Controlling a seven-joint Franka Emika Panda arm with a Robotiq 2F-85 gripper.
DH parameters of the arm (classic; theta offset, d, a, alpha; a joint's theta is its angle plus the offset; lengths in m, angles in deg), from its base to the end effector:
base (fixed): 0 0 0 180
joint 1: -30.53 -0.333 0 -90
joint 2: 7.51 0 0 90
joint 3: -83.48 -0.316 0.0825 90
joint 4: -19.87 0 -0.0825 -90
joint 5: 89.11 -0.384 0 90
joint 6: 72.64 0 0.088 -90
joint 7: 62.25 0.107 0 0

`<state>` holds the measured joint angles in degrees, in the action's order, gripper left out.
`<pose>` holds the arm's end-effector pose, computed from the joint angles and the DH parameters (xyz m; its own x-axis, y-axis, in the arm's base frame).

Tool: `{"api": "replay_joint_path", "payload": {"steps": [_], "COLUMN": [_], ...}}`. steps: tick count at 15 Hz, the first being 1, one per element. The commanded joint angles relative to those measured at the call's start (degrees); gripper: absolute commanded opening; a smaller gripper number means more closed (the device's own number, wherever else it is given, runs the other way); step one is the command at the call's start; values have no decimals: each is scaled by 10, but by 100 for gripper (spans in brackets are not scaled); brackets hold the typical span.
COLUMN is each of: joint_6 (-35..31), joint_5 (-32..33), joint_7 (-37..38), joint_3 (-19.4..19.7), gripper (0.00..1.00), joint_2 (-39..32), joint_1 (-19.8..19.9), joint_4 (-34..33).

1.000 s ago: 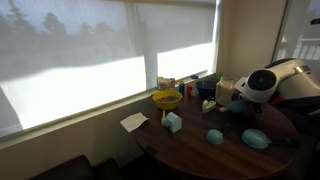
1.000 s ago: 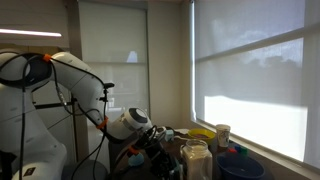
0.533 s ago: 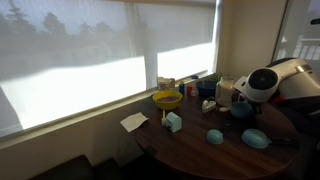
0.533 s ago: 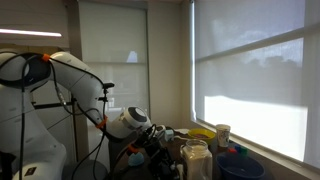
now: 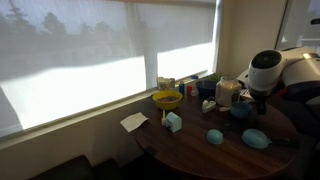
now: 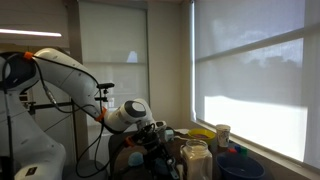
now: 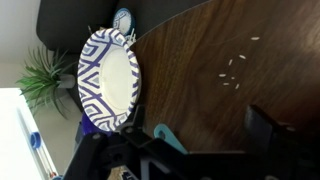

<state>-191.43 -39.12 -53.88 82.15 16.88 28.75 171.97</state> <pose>0.3820 -0.0190 0.3808 0.9261 0.3182 -0.2025 0.3703 -0.6652 0.6484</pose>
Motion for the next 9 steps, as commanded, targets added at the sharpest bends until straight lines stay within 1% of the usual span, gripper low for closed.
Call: {"api": "replay_joint_path", "payload": {"steps": [1,5,9], "joint_6": [26,78,149], "joint_5": [-100,-230,-330], "joint_7": [-86,-196,-283], "joint_3": [24,48,61], "gripper": [100,100,100], "joint_2": [46,69,66], "joint_1": [-10,-14,-18], "joint_4": [-10,-31,-47]}}
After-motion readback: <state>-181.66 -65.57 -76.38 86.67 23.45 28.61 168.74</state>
